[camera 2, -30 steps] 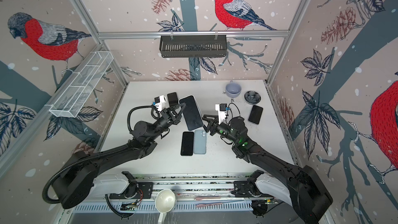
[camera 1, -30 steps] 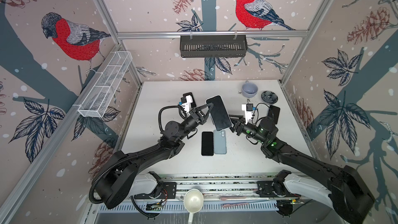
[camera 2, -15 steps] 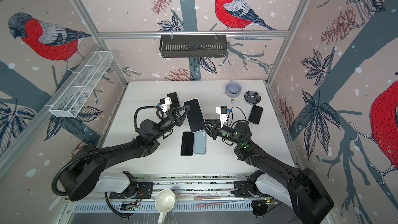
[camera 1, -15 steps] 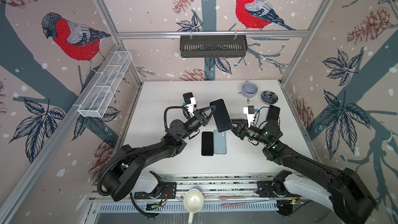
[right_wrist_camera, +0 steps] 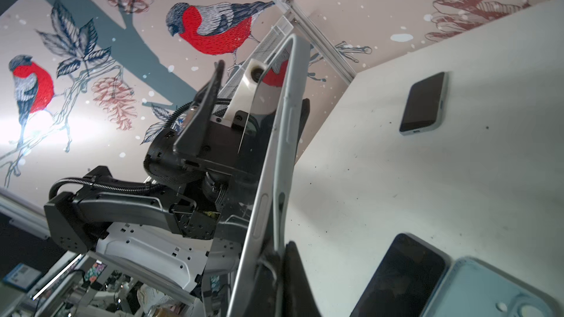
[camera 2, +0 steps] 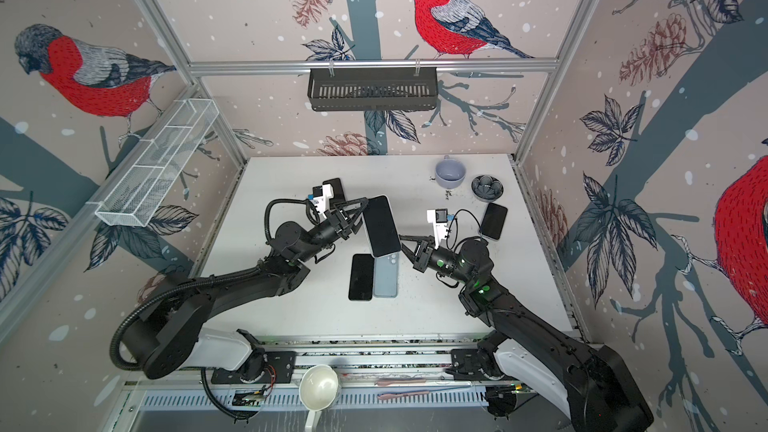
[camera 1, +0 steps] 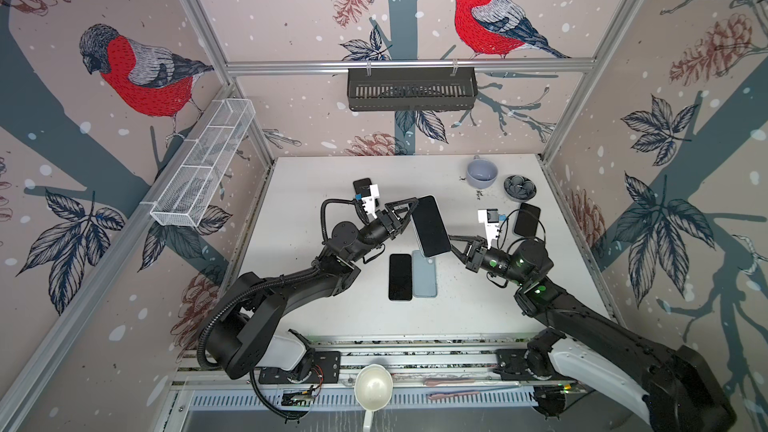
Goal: Take the phone out of the phone case
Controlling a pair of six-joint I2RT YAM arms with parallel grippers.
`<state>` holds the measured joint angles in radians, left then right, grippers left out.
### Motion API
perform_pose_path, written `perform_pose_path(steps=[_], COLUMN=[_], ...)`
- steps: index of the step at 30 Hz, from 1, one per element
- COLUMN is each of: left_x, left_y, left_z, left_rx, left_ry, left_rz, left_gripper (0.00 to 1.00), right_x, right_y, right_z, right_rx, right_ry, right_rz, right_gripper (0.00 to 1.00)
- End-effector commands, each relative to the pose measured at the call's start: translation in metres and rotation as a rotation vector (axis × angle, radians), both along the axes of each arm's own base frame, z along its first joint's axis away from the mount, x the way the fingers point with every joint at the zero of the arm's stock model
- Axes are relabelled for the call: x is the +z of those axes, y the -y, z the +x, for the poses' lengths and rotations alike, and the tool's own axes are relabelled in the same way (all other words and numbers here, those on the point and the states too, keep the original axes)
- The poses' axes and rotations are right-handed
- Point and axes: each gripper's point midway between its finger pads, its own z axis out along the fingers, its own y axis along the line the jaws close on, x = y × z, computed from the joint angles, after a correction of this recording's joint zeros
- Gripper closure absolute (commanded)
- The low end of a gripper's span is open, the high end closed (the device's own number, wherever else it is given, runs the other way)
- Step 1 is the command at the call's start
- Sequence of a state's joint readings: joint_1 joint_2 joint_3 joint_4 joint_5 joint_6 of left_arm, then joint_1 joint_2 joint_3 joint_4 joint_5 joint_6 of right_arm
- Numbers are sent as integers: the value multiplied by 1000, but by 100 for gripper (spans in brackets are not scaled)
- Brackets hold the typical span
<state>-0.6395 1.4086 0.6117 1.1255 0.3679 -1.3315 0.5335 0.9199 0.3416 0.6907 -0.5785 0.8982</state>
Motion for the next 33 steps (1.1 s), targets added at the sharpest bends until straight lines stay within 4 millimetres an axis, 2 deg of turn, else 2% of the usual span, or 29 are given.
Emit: perform_pose_path(steps=[1,4,7,11,14,19,24,26,27,28,33], left_x=[-19,-31,-33,-24,-11,14,30,33,27,34,22], left_y=[3,-8,-22,-33,-35,-28,-16,-7,-1,5,37], left_z=[12,22,24,20,9,-17,-46,-59,-65,-71,-96], left_rx=[49,137,207,259,297,342,350,350,343,349,308], left_ry=[2,-20,-10,27,100,264,419,488,521,554,682], left_rz=[158,306,410,493,586,777,923,992,1044,1067,1234], left_gripper=[12,4,1,1,1,1,1,1,1,2,3], right_x=[-17,-34,-40,-41,-46,-53,-54,-56,-56,-57,-60], right_y=[13,32,50,68,76,81,81,81,80,79,78], right_z=[12,22,29,33,34,34,34,34,34,34,33], right_rx=[-80,-172,-249,-327,-360,-369,-368,-364,-360,-357,-347], right_ry=[-111,-173,-203,-213,-226,-246,-251,-257,-259,-262,-271], right_rz=[-13,-61,-91,-102,-114,-123,-130,-132,-133,-136,-146], right_gripper=[100,100,100,100,100,100,100,100,100,100,100])
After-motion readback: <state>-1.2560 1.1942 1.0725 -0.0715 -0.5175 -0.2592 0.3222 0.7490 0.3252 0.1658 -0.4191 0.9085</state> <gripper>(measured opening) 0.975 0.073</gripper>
